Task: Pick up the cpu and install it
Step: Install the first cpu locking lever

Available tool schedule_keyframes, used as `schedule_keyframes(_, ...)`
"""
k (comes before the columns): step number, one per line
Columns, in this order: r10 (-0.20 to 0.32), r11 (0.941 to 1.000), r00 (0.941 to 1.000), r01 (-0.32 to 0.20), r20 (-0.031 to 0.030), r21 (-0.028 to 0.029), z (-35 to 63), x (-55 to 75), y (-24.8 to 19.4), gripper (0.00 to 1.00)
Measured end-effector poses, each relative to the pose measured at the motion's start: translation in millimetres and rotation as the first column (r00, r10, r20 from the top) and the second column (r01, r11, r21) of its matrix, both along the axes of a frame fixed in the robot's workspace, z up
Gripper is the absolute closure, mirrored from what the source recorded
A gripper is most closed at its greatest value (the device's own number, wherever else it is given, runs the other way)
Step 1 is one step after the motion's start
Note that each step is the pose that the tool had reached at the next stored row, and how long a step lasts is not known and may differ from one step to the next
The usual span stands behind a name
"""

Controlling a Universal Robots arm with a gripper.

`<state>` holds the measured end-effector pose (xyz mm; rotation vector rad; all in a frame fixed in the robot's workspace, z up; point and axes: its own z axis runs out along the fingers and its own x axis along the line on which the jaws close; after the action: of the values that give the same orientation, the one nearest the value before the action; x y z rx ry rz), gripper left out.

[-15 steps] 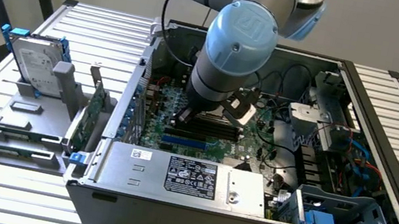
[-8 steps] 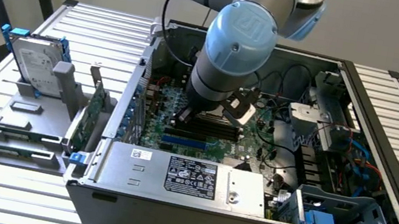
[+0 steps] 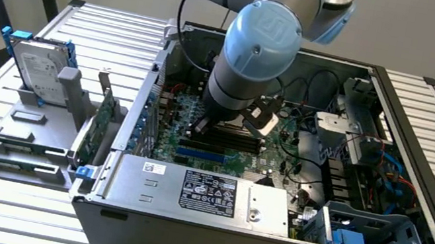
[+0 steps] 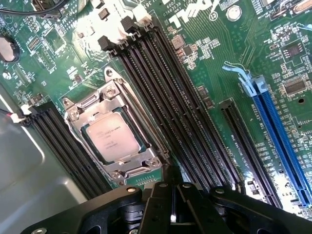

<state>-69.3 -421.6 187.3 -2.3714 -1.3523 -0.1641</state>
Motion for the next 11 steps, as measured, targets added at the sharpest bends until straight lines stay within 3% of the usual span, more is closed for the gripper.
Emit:
schedule_keyframes(3, 0.0, 1.0, 1.0, 0.0, 0.0, -0.0063, 0.0, 0.0, 0.0, 0.89)
schedule_keyframes(8, 0.0, 1.0, 1.0, 0.0, -0.0015, -0.006, 3.9, 0.0, 0.2, 0.89)
schedule_keyframes(11, 0.0, 1.0, 1.0, 0.0, -0.0055, -0.0067, 8.8, 0.0, 0.0, 0.89)
